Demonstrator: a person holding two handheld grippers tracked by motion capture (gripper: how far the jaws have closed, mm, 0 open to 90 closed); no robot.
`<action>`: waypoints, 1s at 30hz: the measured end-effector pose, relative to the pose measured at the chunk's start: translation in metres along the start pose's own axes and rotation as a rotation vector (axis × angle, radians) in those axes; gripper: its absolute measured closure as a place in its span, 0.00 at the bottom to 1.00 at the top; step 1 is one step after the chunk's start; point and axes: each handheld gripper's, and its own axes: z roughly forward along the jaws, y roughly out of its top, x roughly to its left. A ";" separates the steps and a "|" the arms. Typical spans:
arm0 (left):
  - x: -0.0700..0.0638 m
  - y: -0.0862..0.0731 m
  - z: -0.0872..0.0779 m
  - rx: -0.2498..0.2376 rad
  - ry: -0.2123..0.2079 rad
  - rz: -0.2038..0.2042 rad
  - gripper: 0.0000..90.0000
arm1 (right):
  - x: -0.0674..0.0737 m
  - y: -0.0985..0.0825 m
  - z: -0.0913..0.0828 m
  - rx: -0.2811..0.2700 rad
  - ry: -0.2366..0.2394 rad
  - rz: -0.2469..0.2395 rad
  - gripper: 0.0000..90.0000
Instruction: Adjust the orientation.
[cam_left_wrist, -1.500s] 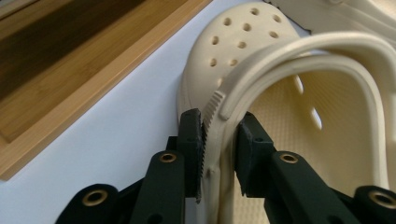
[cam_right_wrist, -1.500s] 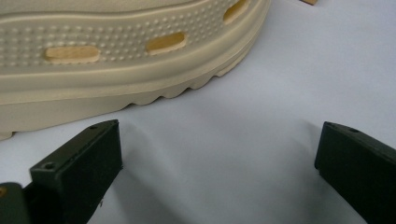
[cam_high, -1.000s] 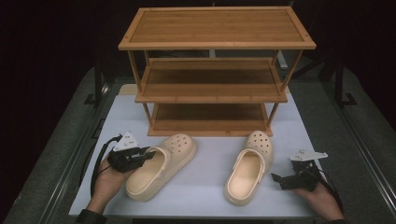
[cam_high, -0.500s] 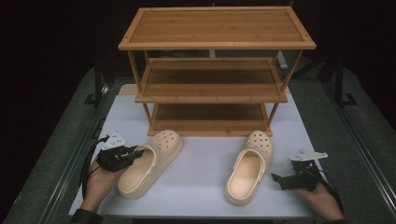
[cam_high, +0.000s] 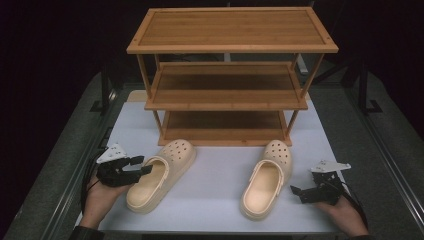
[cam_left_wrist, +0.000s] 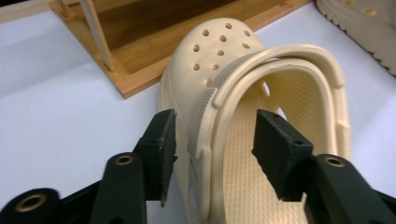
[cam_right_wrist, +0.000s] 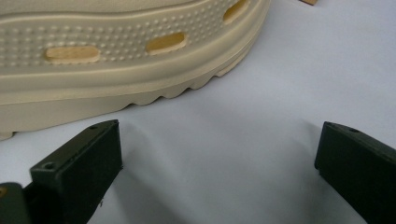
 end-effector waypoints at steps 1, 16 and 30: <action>0.001 -0.001 -0.004 -0.008 0.005 -0.002 0.53 | 0.000 0.000 0.000 0.000 0.000 0.000 0.00; 0.050 -0.034 -0.013 0.076 0.184 -0.111 0.27 | 0.000 0.000 0.000 0.001 0.000 0.001 0.00; 0.061 -0.060 0.017 0.186 0.232 -0.103 0.07 | 0.000 0.000 0.000 0.003 0.000 -0.002 0.00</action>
